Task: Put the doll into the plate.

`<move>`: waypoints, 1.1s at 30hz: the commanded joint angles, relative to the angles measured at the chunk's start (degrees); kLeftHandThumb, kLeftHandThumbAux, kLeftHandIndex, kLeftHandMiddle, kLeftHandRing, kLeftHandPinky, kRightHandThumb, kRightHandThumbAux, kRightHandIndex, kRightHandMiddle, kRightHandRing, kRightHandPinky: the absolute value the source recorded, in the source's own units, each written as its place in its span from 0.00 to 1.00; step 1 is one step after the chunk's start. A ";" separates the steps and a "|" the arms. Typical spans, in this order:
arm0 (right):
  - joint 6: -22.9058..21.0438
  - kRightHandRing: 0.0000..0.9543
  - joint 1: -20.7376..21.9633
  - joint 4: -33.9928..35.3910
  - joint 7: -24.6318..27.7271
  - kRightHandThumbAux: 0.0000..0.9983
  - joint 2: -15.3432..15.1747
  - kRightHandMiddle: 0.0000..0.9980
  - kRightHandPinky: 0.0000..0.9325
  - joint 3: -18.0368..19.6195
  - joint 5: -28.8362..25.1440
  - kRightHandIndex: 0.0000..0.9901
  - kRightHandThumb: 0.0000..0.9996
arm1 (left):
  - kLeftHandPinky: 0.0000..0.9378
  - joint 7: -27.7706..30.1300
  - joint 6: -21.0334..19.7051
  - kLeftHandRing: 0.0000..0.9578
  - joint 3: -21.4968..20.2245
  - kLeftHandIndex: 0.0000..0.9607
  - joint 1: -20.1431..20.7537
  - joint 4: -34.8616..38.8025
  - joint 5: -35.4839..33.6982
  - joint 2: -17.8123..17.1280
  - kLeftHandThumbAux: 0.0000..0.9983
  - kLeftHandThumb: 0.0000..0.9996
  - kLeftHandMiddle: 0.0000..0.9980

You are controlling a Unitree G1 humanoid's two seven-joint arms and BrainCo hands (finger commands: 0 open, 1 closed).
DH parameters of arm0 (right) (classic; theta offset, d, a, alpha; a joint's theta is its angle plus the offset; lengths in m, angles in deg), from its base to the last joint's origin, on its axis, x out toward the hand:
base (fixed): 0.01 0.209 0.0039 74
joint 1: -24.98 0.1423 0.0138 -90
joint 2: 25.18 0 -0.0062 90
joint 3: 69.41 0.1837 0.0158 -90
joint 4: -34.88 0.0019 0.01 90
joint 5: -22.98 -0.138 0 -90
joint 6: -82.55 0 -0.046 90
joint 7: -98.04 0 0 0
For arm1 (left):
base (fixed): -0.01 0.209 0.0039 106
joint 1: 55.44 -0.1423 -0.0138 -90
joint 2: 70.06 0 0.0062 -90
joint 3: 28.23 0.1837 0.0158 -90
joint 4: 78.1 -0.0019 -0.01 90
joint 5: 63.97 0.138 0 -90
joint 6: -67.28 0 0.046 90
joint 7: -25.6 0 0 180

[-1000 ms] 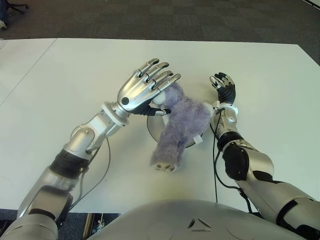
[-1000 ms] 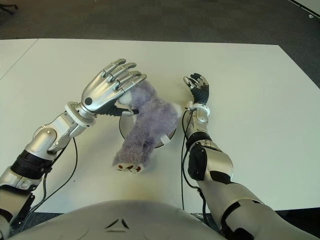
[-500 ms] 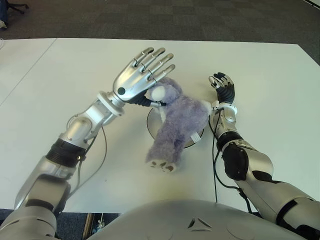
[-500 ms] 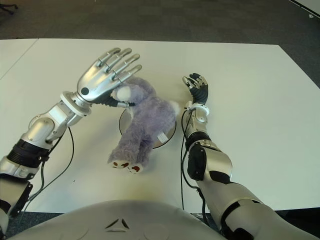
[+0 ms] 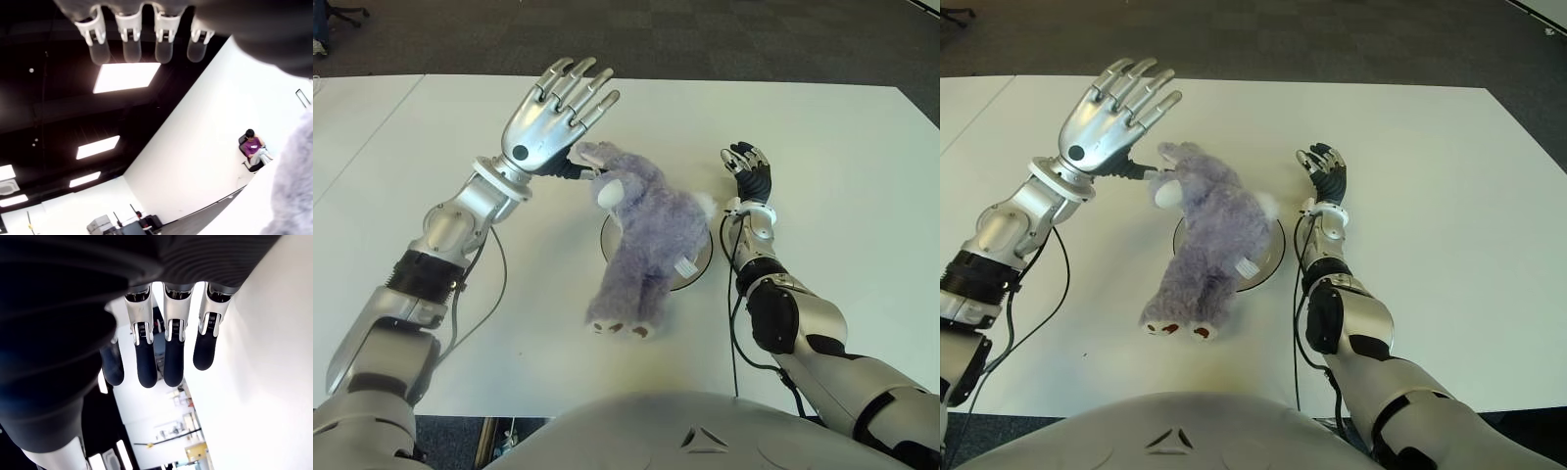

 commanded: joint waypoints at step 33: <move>-6.87 0.28 -8.13 -5.91 -1.13 0.84 3.80 0.28 0.26 0.67 -1.11 0.28 0.11 | 0.00 -25.80 25.76 0.00 0.16 0.00 24.28 -49.48 -20.46 -4.98 0.26 0.00 0.00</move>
